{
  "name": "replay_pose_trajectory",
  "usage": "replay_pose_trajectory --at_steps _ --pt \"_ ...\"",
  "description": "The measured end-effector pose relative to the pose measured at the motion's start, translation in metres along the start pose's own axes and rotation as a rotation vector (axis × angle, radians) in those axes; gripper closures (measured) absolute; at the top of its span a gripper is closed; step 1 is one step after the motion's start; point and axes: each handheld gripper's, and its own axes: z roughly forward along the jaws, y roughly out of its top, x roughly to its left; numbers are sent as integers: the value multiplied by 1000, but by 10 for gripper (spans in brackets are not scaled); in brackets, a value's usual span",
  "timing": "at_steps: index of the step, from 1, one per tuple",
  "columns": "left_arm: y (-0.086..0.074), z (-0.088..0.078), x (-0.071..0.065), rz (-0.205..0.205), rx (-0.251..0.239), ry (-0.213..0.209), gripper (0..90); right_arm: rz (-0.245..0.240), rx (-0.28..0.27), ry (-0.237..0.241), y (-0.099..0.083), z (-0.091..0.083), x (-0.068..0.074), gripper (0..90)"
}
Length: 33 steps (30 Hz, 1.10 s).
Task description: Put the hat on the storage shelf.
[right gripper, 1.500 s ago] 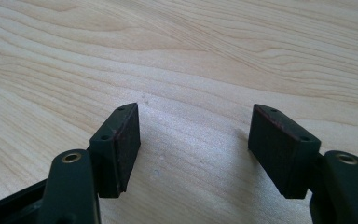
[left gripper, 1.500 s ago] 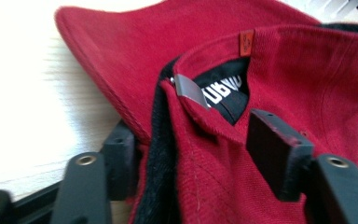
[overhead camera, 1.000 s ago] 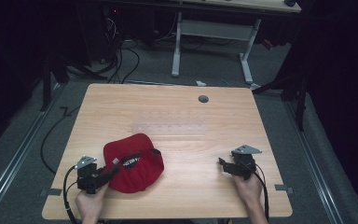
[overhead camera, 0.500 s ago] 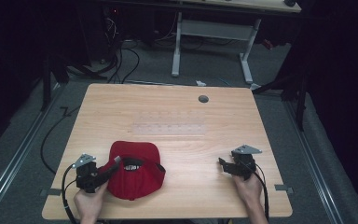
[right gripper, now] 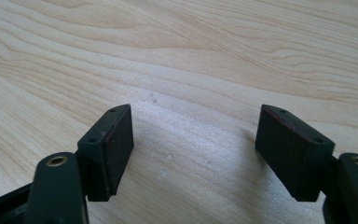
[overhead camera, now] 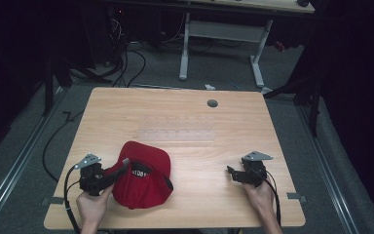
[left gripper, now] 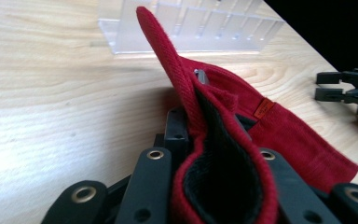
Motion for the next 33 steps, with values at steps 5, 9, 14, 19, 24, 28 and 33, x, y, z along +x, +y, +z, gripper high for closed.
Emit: replay_pose_trajectory --at_steps 5,9,14,19,24,28,33 --pt "4 5 -11 14 41 -35 772 12 4 -19 -1 0 2 240" --pt "8 9 -18 24 65 -54 772 -3 2 -15 -1 -2 4 293" --pt "12 14 -24 17 82 -76 773 -99 -24 -47 0 -8 15 388" --pt "15 21 -33 24 105 -101 773 -226 -109 -83 4 -20 34 416" --pt "18 26 -42 27 135 -120 773 -358 -165 -91 11 -23 57 424" --pt "21 30 -49 20 148 -128 772 -441 -210 -77 17 -24 76 433" --pt "24 33 -55 9 159 -139 772 -474 -251 -24 22 -27 90 431"
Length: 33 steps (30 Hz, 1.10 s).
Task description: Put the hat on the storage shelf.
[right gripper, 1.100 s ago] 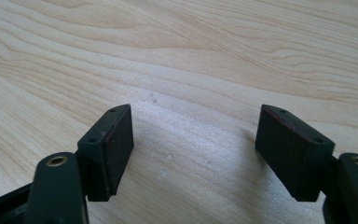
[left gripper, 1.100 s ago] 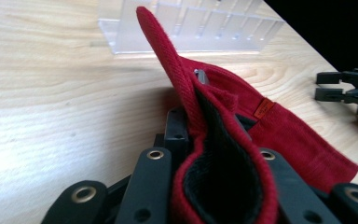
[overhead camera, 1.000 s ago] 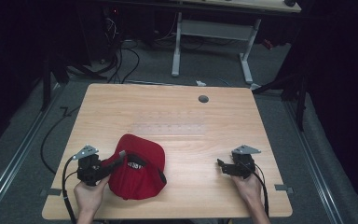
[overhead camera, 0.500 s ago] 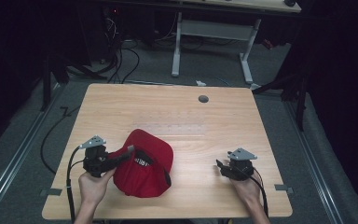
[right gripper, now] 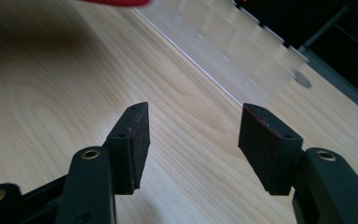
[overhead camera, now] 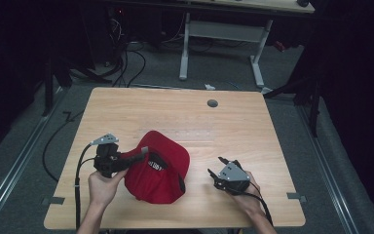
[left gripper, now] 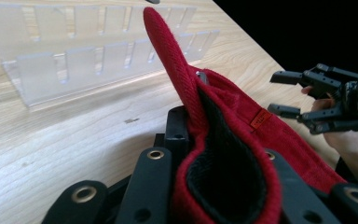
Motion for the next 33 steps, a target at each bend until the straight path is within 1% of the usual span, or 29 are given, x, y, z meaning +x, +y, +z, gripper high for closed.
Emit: replay_pose_trajectory --at_steps 1,3,4,5,6,7,8,10,14,15,16,19,24,26,27,30,33 --pt "1 2 -3 3 -1 0 772 -15 -11 14 6 1 3 426" --pt "2 4 -4 4 0 -1 772 -28 -17 21 10 2 6 424" --pt "3 6 -7 4 8 -6 772 -37 -21 29 12 3 8 413" --pt "3 6 -7 4 8 -6 772 -52 -22 29 15 4 10 409" --pt "3 8 -8 4 13 -9 772 -52 -22 29 15 4 10 409" --pt "3 10 -10 3 21 -10 772 -79 -26 35 18 5 13 407" --pt "3 10 -10 3 21 -10 772 -79 -26 35 18 5 13 407" --pt "2 15 -11 -3 43 -9 772 -102 -28 39 21 7 17 393" --pt "1 19 -12 3 60 -11 772 -132 -31 38 24 9 22 382" --pt "1 22 -13 -4 64 -15 772 -140 -32 36 25 9 22 380" --pt "1 22 -13 -4 64 -15 772 -140 -32 36 25 9 22 380" --pt "1 26 -16 -9 71 -25 772 -164 -34 45 31 11 26 375" --pt "-1 31 -19 -1 84 -28 772 -203 -32 41 36 17 32 370" --pt "-2 32 -19 -4 90 -30 772 -201 -32 40 37 18 33 370" --pt "-2 34 -20 -17 96 -40 772 -208 -40 39 39 20 34 371" --pt "-2 36 -22 -25 93 -46 772 -230 -40 32 41 22 37 371" --pt "-2 36 -24 -24 90 -48 772 -260 -46 26 42 25 42 372"
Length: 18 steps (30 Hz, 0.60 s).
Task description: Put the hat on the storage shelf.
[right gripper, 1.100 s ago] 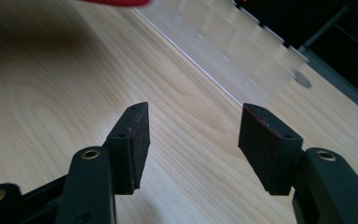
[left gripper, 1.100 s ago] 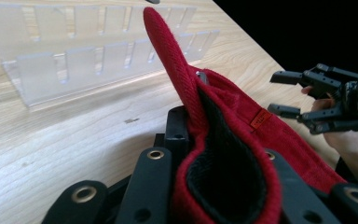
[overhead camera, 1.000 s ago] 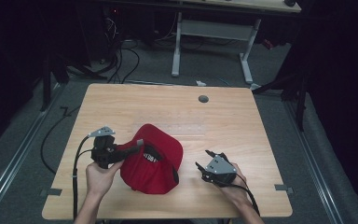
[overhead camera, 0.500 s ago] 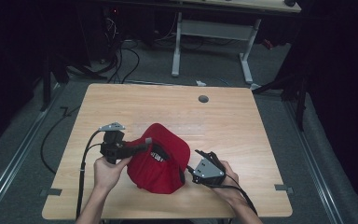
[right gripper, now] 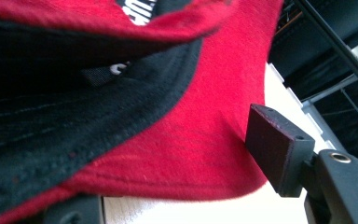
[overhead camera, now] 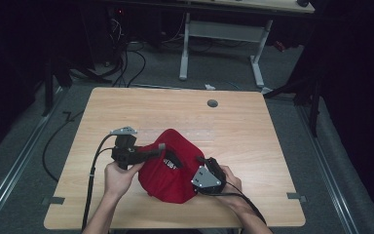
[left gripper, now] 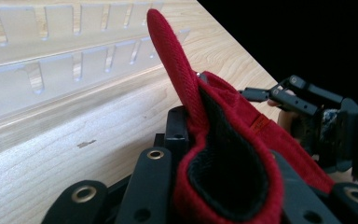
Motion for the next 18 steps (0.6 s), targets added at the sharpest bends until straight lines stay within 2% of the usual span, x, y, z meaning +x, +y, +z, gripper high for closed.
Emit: replay_pose_trajectory --at_steps 4,7,11,18 --pt "1 0 0 -11 2 -7 772 -33 -15 -16 2 0 5 403" --pt "1 0 0 -17 1 -7 771 -53 -34 -30 3 -3 8 485" --pt "1 1 1 -16 -3 12 769 -92 -45 -38 4 -5 11 584" --pt "0 5 3 -11 8 31 752 -112 -39 -20 3 -8 13 698"
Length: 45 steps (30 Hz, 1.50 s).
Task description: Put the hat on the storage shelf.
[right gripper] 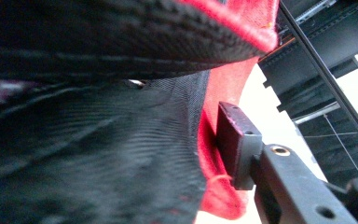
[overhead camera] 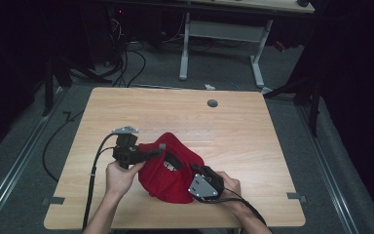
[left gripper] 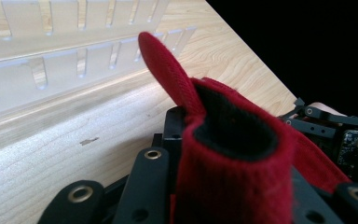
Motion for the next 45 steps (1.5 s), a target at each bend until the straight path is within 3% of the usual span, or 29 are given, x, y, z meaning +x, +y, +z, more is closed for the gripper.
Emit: replay_pose_trajectory --at_steps 9,13,17,24,25,30,39,40,41,45 --pt "3 -1 2 -10 -10 -18 710 -27 -2 63 3 -5 4 799" --pt "3 -3 5 0 -32 -22 680 -64 6 88 9 -8 8 826" --pt "6 -7 9 -7 -64 -17 576 -73 21 99 10 -9 10 836" --pt "7 -16 10 28 -133 -15 425 -65 27 106 10 -14 8 837" --pt "8 -22 10 35 -164 -25 413 -61 26 111 10 -15 7 837" --pt "9 -30 13 44 -212 -46 348 -14 9 115 9 -21 -1 837" --pt "8 -37 19 40 -248 -64 328 -13 25 126 7 -22 -1 836" --pt "11 -43 19 14 -274 -85 328 -3 34 124 6 -22 -2 836" --pt "12 -46 19 14 -284 -86 327 -3 31 121 5 -22 -4 836" --pt "12 -48 24 38 -300 -63 304 23 23 123 3 -24 -7 836"
